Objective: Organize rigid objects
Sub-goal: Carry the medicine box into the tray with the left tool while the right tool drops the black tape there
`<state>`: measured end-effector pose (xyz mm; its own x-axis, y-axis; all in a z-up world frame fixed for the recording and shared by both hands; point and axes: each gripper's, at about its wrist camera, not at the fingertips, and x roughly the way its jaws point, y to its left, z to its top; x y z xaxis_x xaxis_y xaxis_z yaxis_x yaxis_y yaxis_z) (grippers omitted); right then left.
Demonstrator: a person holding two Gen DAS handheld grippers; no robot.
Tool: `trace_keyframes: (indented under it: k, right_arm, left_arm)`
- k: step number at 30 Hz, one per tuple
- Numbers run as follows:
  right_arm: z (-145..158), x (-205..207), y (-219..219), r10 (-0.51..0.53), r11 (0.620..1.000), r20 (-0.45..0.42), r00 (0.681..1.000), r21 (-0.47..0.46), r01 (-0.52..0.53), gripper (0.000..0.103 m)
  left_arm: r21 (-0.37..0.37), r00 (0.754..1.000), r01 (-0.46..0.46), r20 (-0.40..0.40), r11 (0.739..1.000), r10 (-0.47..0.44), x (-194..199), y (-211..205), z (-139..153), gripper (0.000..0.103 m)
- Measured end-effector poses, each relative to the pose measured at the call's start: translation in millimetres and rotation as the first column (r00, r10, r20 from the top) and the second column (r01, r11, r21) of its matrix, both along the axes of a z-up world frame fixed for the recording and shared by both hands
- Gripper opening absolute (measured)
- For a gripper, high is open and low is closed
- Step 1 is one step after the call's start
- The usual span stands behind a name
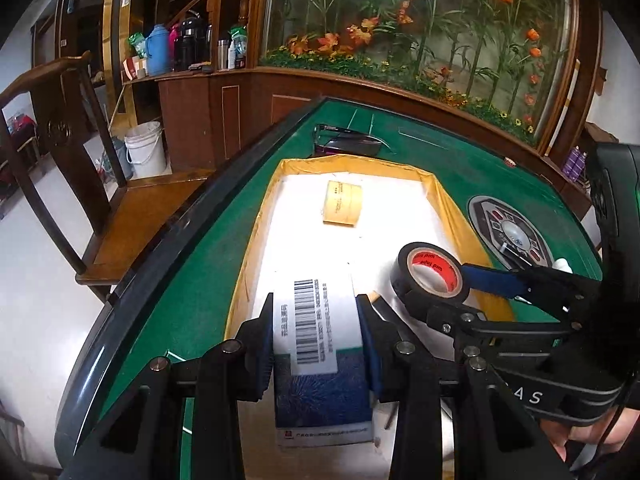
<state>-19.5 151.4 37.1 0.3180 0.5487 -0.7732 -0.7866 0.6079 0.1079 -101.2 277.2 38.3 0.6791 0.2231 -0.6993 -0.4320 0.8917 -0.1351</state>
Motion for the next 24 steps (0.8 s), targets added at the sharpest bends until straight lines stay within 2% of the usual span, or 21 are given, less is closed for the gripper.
trace_keyframes:
  k: [2,5,18,24]
  right_arm:
    - [-3,1,4,0.004,1.000,0.004,1.000,-0.012,-0.004,0.059]
    - [-5,-4,8,0.014,0.999,0.056,0.998,-0.045,-0.011,0.059]
    - [-4,-8,11,0.040,0.997,0.081,0.996,-0.064,-0.035,0.060]
    - [1,-6,-1,0.021,1.000,0.068,0.997,-0.022,-0.019,0.060]
  left_arm:
    - [-0.011,1.000,-0.010,-0.013,1.000,0.010,3,5,-5,0.039]
    - [-0.022,0.999,-0.019,-0.026,1.000,0.018,4,11,-11,0.039]
    - [0.000,0.999,-0.038,-0.034,0.999,0.038,-2,7,-18,0.041]
    - [-0.016,0.999,-0.044,-0.029,0.999,0.043,-9,1,-14,0.054]
